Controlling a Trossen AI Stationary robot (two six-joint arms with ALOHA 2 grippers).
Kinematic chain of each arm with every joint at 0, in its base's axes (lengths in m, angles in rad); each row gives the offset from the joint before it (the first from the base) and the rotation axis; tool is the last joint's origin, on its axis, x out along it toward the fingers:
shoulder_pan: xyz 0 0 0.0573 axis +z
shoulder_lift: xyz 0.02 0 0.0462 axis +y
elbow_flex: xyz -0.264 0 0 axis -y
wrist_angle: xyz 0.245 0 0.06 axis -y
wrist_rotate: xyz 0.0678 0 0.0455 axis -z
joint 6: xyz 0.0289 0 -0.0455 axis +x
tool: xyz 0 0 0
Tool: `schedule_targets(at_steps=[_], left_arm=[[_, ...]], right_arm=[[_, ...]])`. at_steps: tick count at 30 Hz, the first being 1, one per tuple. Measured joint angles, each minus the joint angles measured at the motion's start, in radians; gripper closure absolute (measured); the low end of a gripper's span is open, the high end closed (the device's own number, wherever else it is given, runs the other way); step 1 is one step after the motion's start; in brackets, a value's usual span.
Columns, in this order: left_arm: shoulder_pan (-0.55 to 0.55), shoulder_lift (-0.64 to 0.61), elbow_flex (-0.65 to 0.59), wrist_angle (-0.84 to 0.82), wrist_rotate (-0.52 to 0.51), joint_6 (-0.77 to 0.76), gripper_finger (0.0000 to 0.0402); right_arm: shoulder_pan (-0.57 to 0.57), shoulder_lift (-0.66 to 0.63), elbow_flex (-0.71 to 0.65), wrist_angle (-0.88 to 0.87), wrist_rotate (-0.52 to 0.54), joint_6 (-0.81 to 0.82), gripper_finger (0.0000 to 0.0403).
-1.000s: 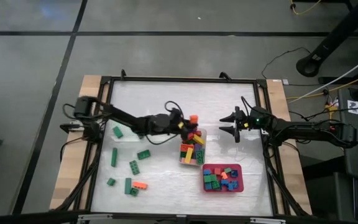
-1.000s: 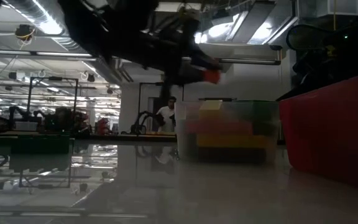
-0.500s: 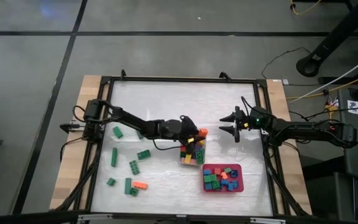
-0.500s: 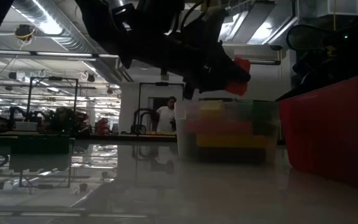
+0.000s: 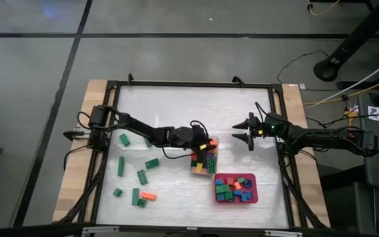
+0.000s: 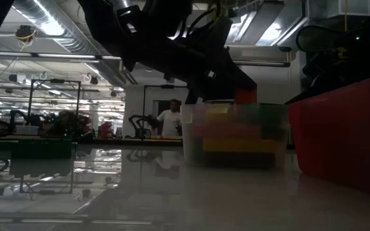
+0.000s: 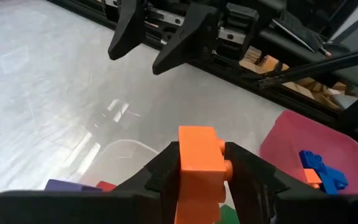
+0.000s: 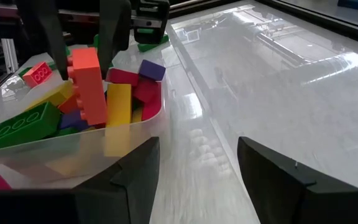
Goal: Sort blocks by size
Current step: Put the orange rectangular game piece into the transparent bin, then put the green rectangular block into the transparent bin
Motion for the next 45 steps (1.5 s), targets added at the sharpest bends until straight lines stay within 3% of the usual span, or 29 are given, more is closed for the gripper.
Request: schedule_targets(at_steps=[25,36,45], left_arm=[[0.025,-0.001,0.0,0.001,-0.003,0.033,0.0289],[0.023,-0.006,0.0,-0.018,-0.004,0.096,0.0214],[0.036,-0.087,0.0,-0.021,-0.004,0.118,0.0208]], right_arm=[[0.0,0.0,0.0,0.0,0.0,0.0,0.0189],[0.0,0.0,0.0,0.0,0.0,0.0,0.0189],[0.0,0.0,0.0,-0.003,0.0,0.0,0.0189]])
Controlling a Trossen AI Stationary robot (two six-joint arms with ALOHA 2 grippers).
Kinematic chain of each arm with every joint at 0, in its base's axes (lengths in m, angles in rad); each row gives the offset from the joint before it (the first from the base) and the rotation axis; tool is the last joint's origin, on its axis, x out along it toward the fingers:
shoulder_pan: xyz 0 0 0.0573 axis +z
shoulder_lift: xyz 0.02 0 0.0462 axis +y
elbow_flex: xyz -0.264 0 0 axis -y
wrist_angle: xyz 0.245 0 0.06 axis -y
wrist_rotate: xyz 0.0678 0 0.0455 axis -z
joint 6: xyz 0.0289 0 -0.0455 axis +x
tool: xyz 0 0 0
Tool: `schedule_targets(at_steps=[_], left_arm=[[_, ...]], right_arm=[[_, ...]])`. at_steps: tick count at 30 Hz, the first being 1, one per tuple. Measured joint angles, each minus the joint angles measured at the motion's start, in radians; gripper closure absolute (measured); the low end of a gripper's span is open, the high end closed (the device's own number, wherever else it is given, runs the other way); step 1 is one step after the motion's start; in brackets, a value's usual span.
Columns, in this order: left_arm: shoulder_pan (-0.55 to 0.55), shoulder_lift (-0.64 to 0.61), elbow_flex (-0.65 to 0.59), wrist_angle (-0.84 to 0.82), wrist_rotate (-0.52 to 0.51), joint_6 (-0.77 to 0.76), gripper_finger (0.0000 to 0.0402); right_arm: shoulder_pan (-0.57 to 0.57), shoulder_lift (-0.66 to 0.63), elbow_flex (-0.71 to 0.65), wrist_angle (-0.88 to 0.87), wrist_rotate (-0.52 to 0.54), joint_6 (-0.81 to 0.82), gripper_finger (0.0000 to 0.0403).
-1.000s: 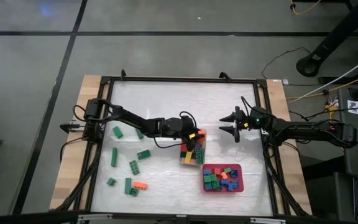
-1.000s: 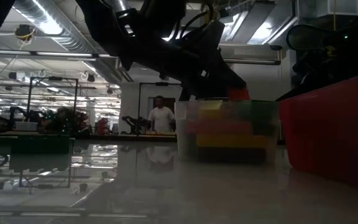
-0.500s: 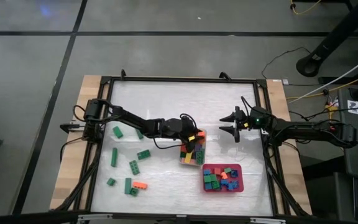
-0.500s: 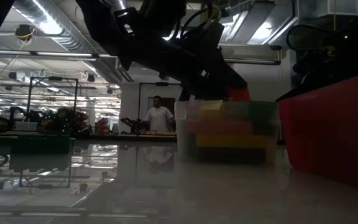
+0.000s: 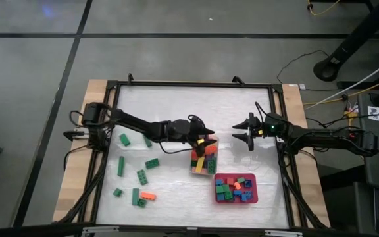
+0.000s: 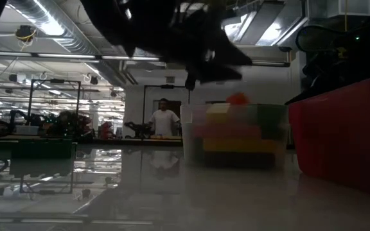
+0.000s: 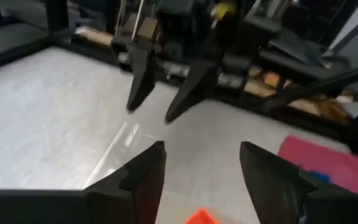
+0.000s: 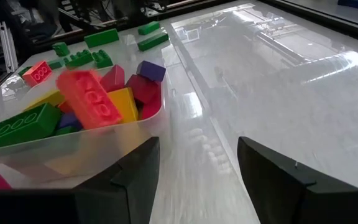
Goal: Sort blocks by size
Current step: Put the green rectangular block into the transparent bin
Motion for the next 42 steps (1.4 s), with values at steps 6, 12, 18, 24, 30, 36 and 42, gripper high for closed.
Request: schedule_targets(at_steps=[6,12,18,24,30,36,42], left_arm=[[0.009,-0.151,0.001,-0.222,0.001,-0.027,0.0208],[0.036,-0.337,0.001,-0.754,0.001,-0.307,0.0208],[0.042,-0.424,0.001,-1.282,-0.002,-0.673,0.0208],[0.031,-0.421,-0.034,-1.61,-0.002,-1.102,0.0208],[0.032,-0.42,-0.108,-1.61,-0.002,-1.327,0.0208],[0.033,-0.42,-0.226,-1.441,-0.004,-1.34,0.0208],[0.059,-0.42,-0.316,-1.32,-0.01,-1.354,0.0208]], right_arm=[[0.0,0.0,0.0,-0.001,0.0,0.0,0.0189],[0.0,0.0,0.0,-0.004,0.0,0.0,0.0189],[0.0,0.0,0.0,0.002,0.0,0.0,0.0189],[0.0,0.0,0.0,0.002,0.0,0.0,0.0189],[0.0,0.0,0.0,0.001,0.0,0.0,0.0189],[0.0,-0.002,0.0,0.025,-0.004,-0.05,0.0189],[0.0,-0.048,0.0,0.041,-0.019,-0.055,0.0189]])
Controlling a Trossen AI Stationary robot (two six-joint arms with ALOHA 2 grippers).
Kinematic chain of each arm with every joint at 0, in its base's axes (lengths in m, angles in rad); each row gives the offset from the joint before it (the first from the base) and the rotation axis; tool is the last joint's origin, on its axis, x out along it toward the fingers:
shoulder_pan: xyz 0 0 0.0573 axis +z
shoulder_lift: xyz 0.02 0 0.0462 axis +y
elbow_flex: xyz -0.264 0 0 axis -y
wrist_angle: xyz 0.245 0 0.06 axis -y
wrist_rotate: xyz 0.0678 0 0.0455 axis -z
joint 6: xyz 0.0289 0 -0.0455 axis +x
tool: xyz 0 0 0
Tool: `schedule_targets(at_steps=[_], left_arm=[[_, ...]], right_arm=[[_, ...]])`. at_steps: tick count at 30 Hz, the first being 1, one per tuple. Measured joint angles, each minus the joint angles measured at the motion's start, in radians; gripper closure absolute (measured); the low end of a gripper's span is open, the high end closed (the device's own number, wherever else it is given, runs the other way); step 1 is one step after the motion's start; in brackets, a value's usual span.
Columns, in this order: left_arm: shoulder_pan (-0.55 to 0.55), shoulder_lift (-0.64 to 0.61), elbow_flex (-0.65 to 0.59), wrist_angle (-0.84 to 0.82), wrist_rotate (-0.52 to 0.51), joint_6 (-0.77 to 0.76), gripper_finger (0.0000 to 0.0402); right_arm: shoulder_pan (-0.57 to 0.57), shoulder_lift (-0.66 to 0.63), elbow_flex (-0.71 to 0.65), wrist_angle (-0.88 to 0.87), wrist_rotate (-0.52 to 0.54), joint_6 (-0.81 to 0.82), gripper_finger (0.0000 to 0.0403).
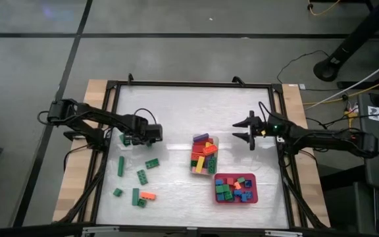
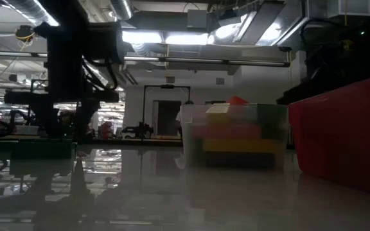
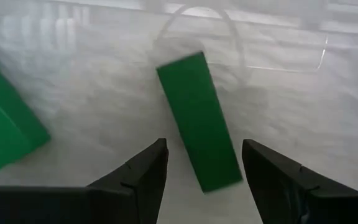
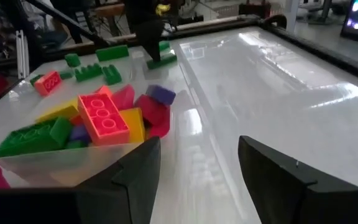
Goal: Sort blocks by size
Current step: Put the green rectangular block into the transparent bin
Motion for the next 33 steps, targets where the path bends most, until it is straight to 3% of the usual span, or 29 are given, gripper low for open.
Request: schedule_targets(at_steps=[6,11,20,33], left_arm=[[0.038,0.0,-0.042,0.017,-0.001,0.012,0.0208],[0.059,0.0,-0.054,0.017,0.026,0.148,0.0214],[0.067,-0.002,-0.056,0.014,0.037,0.301,0.0321],[0.067,0.001,-0.058,0.171,0.027,0.361,0.0317]], right_arm=[[0.0,-0.073,0.0,0.004,-0.011,0.0,0.0189],[0.0,-0.127,0.0,-0.05,-0.011,0.0,0.0189],[0.0,-0.204,0.0,-0.064,-0.011,0.0,0.0189],[0.0,-0.334,0.0,-0.12,-0.011,0.003,0.0189]])
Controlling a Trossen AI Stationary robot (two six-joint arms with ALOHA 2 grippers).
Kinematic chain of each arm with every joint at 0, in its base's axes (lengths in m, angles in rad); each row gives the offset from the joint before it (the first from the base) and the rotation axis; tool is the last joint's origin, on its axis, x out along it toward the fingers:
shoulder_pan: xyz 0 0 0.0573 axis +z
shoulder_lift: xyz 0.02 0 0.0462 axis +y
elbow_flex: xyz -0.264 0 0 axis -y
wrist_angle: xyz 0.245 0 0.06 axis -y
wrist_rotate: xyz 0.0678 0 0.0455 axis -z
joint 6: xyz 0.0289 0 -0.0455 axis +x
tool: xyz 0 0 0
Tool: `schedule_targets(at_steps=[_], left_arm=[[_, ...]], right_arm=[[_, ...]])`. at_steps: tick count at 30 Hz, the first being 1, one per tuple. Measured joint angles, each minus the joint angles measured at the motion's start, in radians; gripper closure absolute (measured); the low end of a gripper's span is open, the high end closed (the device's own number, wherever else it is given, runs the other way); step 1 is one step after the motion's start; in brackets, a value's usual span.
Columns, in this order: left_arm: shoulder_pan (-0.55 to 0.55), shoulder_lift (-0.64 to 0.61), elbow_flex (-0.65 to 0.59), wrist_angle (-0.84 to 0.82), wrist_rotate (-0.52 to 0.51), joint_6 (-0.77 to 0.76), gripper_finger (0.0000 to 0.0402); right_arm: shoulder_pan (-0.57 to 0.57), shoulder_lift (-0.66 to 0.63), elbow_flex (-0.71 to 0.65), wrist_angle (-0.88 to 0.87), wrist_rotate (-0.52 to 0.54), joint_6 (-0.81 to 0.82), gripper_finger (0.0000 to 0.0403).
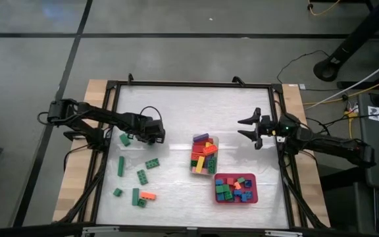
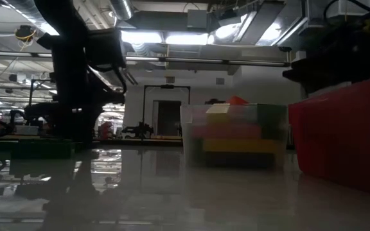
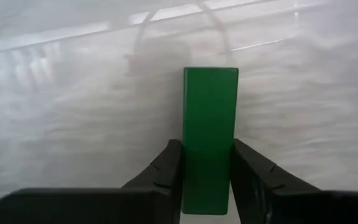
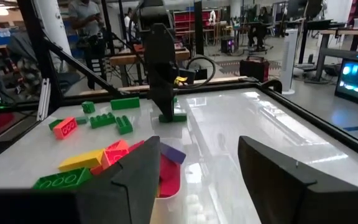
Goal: Sort blocks by size
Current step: Put the green rectangular block into the transparent bin
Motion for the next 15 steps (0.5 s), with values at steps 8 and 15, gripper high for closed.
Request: schedule_targets(at_steps=[8,15], left_arm=[[0.001,0.001,0.0,0.163,0.001,0.043,0.0319],[0.002,0.001,0.0,0.308,-0.016,0.09,0.0319]], right_arm=[[0.0,-0.062,0.0,-0.022,0.0,0.0,0.0189],[0.0,-0.127,0.0,-0.065,0.0,0.001,0.0189]])
